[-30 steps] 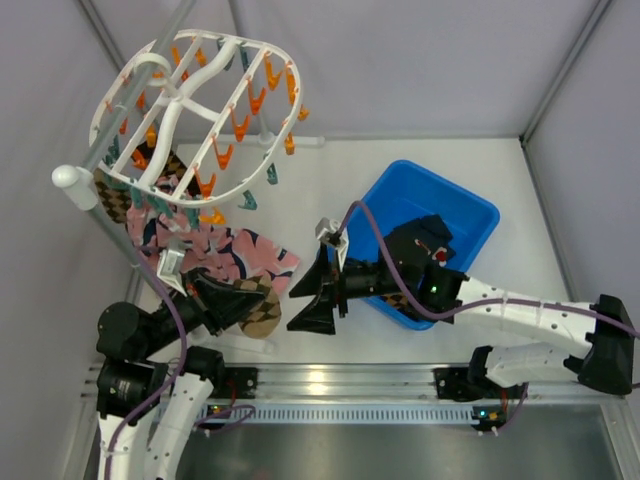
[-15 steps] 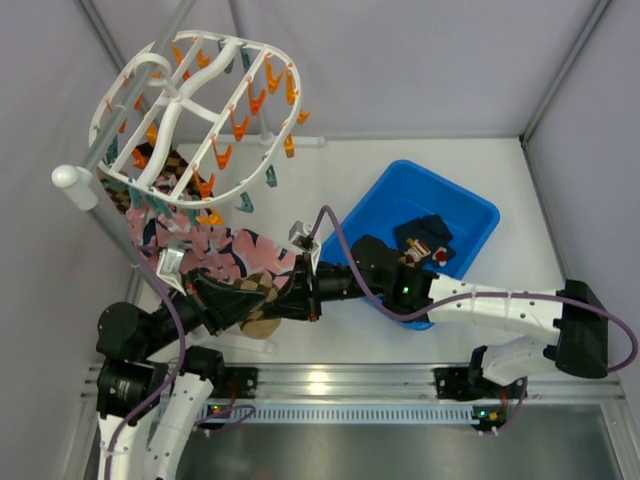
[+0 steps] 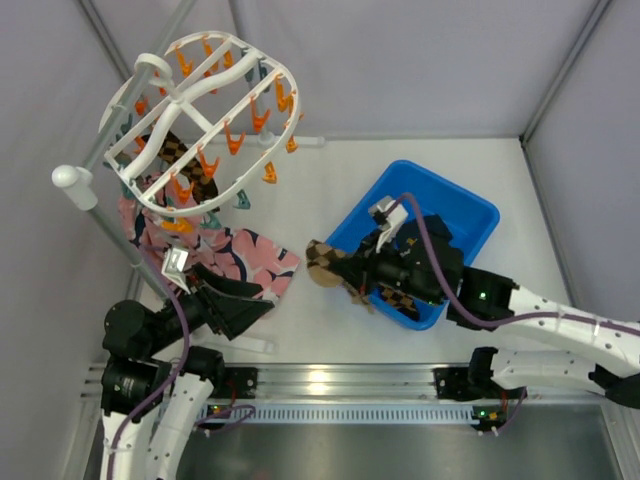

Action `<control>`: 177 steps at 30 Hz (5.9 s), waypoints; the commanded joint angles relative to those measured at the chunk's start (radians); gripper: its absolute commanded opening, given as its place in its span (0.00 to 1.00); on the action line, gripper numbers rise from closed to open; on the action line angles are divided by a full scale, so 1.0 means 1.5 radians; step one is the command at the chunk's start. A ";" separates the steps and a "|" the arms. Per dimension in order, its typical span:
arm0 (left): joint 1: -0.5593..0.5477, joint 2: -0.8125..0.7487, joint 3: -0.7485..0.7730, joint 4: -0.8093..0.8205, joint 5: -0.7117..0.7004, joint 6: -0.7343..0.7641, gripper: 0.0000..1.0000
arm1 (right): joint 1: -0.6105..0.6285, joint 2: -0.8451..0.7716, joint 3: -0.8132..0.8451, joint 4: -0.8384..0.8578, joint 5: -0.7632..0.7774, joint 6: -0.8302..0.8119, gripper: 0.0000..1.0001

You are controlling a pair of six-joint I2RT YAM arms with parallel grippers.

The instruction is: Remove the socks clipped to the hanger

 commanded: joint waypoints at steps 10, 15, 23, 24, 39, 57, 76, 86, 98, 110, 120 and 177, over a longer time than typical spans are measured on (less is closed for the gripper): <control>-0.001 -0.004 -0.011 0.024 0.011 0.015 0.98 | -0.200 -0.061 0.006 -0.268 0.216 -0.033 0.99; -0.001 -0.010 -0.025 0.024 0.012 0.007 0.99 | -0.199 -0.012 0.079 -0.196 0.066 -0.039 1.00; -0.001 -0.034 -0.043 0.024 0.024 -0.012 0.99 | -0.079 0.120 0.289 0.013 -0.219 -0.045 0.99; -0.001 -0.040 -0.047 0.023 0.025 -0.017 0.98 | -0.044 0.137 0.315 0.019 -0.228 -0.048 1.00; -0.001 -0.125 -0.114 -0.032 0.055 -0.041 0.98 | -0.001 0.411 0.621 0.048 -0.195 0.016 0.86; -0.001 -0.126 -0.060 -0.127 0.055 0.030 0.99 | -0.261 0.429 0.637 0.064 -0.149 0.045 0.68; -0.001 -0.123 0.039 -0.144 0.058 0.071 0.99 | -0.148 0.191 0.199 0.189 -0.244 0.001 0.99; 0.000 -0.106 0.381 -0.143 -0.176 0.056 0.99 | -0.087 0.373 0.082 0.448 -0.188 0.032 0.99; 0.001 -0.124 0.338 -0.144 -0.172 0.048 0.98 | -0.049 0.695 0.252 0.578 -0.197 0.073 1.00; 0.001 -0.125 0.307 -0.143 -0.138 0.043 0.98 | -0.035 0.832 0.428 0.499 -0.160 0.076 0.77; 0.001 -0.127 0.294 -0.144 -0.136 0.042 0.99 | -0.026 0.696 0.224 0.585 -0.161 0.116 0.02; 0.005 -0.127 0.211 -0.144 -0.106 0.075 0.99 | -0.692 0.208 0.182 0.227 -0.331 0.107 0.01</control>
